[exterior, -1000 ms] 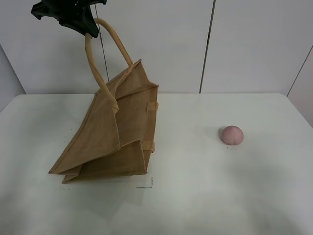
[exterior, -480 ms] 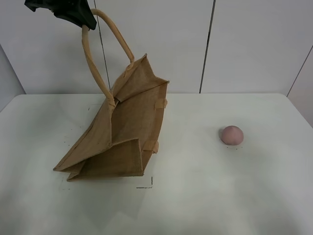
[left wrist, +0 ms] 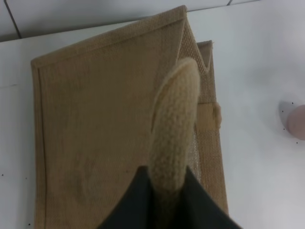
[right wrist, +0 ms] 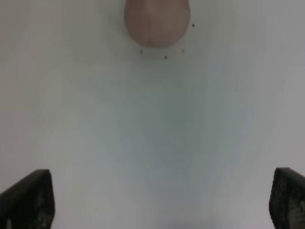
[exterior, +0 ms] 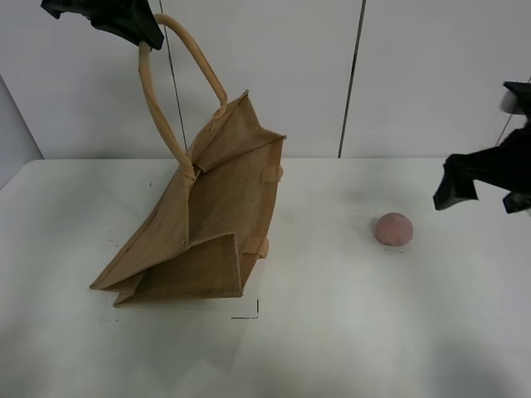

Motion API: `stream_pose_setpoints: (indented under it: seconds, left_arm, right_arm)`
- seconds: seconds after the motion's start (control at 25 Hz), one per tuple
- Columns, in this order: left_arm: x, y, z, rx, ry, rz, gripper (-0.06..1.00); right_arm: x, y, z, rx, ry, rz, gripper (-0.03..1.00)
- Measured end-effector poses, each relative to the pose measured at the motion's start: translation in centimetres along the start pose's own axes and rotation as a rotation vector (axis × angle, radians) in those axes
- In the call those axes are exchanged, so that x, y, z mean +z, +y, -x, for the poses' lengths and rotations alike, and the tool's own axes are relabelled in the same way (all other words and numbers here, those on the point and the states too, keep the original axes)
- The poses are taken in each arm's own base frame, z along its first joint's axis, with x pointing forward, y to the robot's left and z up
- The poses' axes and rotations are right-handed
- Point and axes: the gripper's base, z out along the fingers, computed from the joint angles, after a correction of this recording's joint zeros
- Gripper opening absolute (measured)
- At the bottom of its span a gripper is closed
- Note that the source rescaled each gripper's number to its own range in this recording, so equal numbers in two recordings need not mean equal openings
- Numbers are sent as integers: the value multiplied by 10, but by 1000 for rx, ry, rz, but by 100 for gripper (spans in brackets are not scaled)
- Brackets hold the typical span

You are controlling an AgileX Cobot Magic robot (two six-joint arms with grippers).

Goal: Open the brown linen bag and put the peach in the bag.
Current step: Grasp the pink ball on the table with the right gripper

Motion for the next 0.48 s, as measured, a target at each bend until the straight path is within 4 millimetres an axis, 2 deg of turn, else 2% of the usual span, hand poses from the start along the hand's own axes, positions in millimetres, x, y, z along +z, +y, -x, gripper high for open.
stream_pose_setpoints:
  seconds: [0.12, 0.24, 0.32, 0.48]
  left_arm:
    - [0, 0, 0, 2, 0, 0, 0]
    - [0, 0, 0, 3, 0, -1, 0]
    - [0, 0, 0, 3, 0, -1, 0]
    - [0, 0, 0, 3, 0, -1, 0]
  right_arm:
    - [35, -2, 37, -8, 50, 1, 100]
    - [72, 2, 63, -31, 124, 5, 100]
    - [97, 10, 71, -75, 190, 3, 100]
    - [131, 21, 79, -144, 259, -20, 100]
